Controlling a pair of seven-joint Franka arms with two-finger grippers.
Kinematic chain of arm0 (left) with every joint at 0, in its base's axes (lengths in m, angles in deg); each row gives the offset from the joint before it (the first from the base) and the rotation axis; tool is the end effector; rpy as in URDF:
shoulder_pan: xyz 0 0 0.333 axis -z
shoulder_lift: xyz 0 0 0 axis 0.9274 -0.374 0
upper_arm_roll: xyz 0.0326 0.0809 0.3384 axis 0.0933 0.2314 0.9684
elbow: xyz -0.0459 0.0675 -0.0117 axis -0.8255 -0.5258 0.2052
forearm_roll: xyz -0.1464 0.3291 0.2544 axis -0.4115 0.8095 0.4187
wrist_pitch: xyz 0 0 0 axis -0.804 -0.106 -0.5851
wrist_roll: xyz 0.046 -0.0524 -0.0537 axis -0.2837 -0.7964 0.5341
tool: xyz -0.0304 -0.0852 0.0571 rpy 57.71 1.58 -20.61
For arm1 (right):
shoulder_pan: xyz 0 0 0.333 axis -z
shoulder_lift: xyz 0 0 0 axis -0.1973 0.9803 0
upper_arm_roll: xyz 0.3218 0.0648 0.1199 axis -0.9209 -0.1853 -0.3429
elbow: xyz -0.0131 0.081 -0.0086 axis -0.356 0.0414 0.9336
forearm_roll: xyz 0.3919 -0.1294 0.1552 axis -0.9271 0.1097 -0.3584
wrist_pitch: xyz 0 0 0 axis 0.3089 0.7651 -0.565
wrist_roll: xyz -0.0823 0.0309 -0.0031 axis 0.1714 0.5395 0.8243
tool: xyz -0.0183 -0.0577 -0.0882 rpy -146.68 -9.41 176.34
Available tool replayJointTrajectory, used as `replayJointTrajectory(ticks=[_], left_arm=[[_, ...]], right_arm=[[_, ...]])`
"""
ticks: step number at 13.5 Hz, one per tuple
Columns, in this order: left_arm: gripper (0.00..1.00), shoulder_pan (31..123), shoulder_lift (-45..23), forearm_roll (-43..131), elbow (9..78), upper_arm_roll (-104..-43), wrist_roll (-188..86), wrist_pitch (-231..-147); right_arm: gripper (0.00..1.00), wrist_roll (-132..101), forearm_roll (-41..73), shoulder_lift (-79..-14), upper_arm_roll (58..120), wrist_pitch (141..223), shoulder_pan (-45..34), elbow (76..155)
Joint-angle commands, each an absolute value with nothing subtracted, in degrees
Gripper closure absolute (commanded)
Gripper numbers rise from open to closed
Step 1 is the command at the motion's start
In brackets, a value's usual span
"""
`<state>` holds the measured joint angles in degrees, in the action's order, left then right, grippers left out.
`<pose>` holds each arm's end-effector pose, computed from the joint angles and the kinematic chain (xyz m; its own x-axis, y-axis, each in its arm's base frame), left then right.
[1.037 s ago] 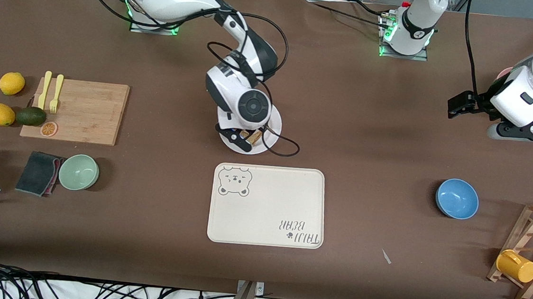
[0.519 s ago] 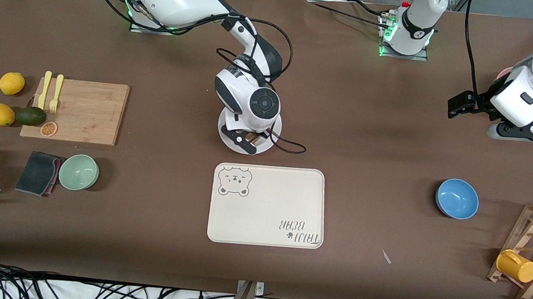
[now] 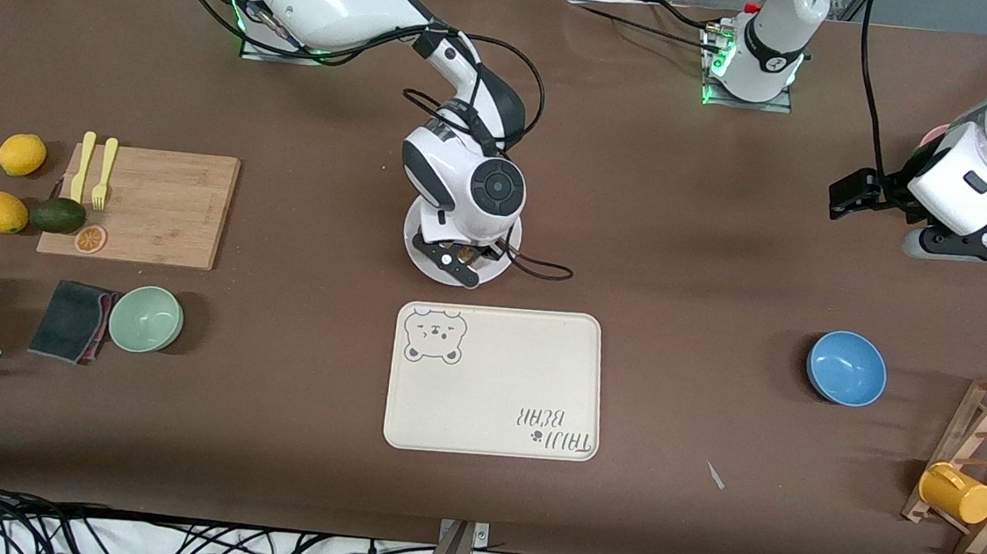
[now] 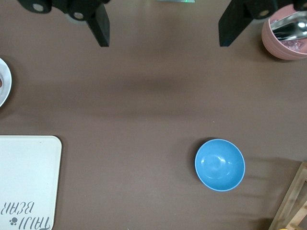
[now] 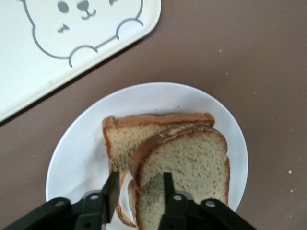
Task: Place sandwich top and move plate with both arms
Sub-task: 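Lower the bread onto the egg slice and open the right gripper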
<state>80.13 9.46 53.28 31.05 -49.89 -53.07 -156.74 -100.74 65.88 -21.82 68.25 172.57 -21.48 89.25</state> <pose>0.6166 -0.0743 0.6207 0.9902 0.0382 -0.1342 0.0343 -0.9989 -0.0309 0.5768 0.5422 0.2456 0.8574 -0.5135 -0.0351 -0.4946 -0.8408 0.2199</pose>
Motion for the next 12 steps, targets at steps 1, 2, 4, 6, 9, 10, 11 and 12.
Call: replayJointTrajectory(ticks=[1,2,4,6,9,10,11,12], left_arm=[[0.00,79.9,10.2,51.9,31.8,-49.8,-52.8,-157.3],[0.00,79.9,10.2,51.9,31.8,-49.8,-52.7,-157.3],[0.00,79.9,10.2,51.9,31.8,-49.8,-52.7,-157.4],[0.00,80.0,10.1,51.9,31.8,-49.8,-52.7,-157.4],[0.00,80.3,9.9,51.9,31.8,-49.8,-52.7,-157.9],[0.00,80.3,9.8,51.9,32.2,-49.8,-52.9,-158.6],[0.00,80.4,9.9,51.9,33.3,-49.8,-53.1,-159.9],[0.00,80.5,9.9,51.9,34.2,-49.8,-53.3,-161.5]], right_arm=[[0.00,-97.0,66.6,-24.4,68.3,170.1,-19.7,88.3],[0.00,-94.3,66.4,-25.5,68.3,168.8,-18.8,88.3],[0.00,-86.7,66.2,-28.6,68.2,165.0,-15.4,88.3],[0.00,-78.5,65.0,-31.4,68.2,162.0,-11.8,88.3],[0.00,-64.7,60.4,-36.1,68.3,157.5,-5.0,88.4],[0.00,-59.5,59.9,-37.3,68.3,155.9,-2.5,88.4],[0.00,-53.6,59.8,-38.5,68.3,154.0,-0.1,88.4],[0.00,-48.5,59.7,-39.3,68.3,152.8,2.3,88.4]])
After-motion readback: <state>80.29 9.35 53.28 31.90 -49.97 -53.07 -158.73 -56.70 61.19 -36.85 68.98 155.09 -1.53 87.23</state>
